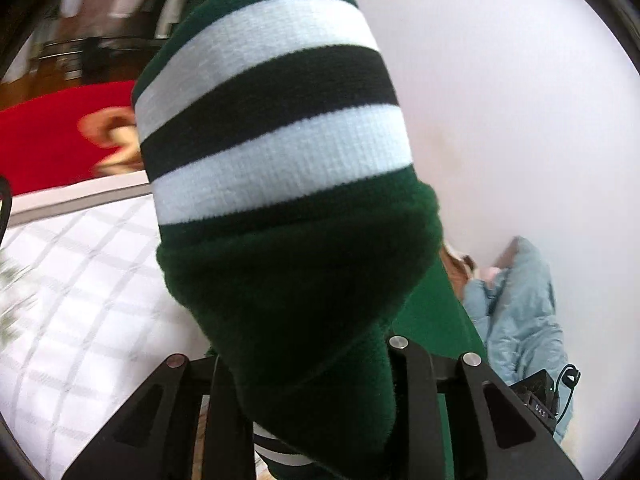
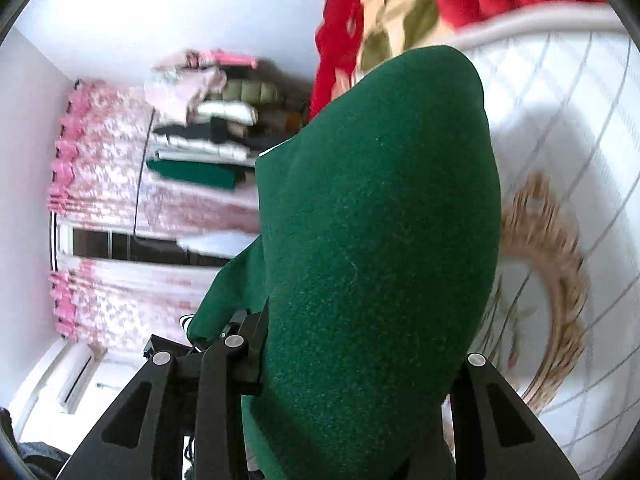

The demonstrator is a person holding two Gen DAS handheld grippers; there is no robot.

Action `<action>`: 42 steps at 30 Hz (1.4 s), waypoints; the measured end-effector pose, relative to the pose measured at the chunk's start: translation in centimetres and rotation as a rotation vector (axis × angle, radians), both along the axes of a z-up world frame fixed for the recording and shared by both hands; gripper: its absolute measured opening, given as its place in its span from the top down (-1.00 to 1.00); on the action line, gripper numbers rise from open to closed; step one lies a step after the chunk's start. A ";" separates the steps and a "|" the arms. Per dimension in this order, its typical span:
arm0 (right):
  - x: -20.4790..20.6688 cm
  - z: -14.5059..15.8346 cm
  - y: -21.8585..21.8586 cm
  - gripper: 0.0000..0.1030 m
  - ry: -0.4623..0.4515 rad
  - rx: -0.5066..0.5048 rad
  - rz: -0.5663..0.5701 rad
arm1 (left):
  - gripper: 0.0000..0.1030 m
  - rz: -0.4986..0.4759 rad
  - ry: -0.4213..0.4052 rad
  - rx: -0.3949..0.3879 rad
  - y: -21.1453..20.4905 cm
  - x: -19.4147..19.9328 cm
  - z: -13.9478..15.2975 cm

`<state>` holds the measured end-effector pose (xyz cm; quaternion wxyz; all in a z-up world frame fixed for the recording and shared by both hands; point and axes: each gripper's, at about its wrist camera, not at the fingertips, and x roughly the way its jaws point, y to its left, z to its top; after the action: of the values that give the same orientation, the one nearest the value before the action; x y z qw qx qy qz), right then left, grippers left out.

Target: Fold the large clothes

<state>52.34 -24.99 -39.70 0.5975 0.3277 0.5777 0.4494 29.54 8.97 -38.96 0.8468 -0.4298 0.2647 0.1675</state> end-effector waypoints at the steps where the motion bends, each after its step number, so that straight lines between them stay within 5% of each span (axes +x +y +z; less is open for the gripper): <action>1: 1.6 0.5 -0.7 0.29 -0.009 0.002 -0.030 | 0.54 -0.026 -0.012 0.001 -0.3 2.0 0.0; 10: 18.3 0.8 -5.0 0.29 -0.071 -0.037 -0.210 | 0.54 -0.176 -0.074 -0.051 -0.9 20.7 -4.5; 17: 33.4 -6.3 -7.9 0.29 -0.090 -0.085 -0.247 | 0.54 -0.250 -0.088 -0.066 -2.0 29.9 -12.5; 22: 40.0 -13.5 -8.8 0.29 -0.087 -0.113 -0.222 | 0.53 -0.298 -0.070 0.005 -2.9 33.1 -16.6; 26: 40.8 -17.0 -9.2 0.09 -0.090 -0.178 -0.180 | 0.30 -0.358 0.006 0.097 -3.6 32.8 -17.6; 29: 39.6 -18.4 -9.0 -0.27 -0.046 -0.251 -0.177 | 0.14 -0.400 0.070 0.101 -3.8 32.1 -17.4; 32: 38.1 -18.7 -9.2 -0.42 -0.018 -0.330 -0.194 | -0.08 -0.420 0.148 0.105 -3.8 31.6 -16.2; 34: 37.2 -17.8 -8.7 -0.59 -0.020 -0.439 -0.210 | -0.44 -0.429 0.202 0.163 -4.1 31.1 -14.6; 35: 36.7 -16.9 -7.9 -0.86 -0.043 -0.558 -0.209 | -0.57 -0.433 0.228 0.208 -4.5 30.8 -13.5; 37: 35.0 -14.7 -6.1 -0.90 -0.127 -0.714 -0.198 | -0.98 -0.440 0.295 0.288 -4.6 30.3 -12.0; 42: 30.5 -10.2 -2.5 -1.00 -0.236 -1.024 -0.194 | -0.99 -0.441 0.389 0.531 -6.7 27.9 -6.3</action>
<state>82.88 -27.50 -49.90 0.7805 -0.0067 0.6192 0.0865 57.40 2.28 -45.24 0.8782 -0.0890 0.4536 0.1225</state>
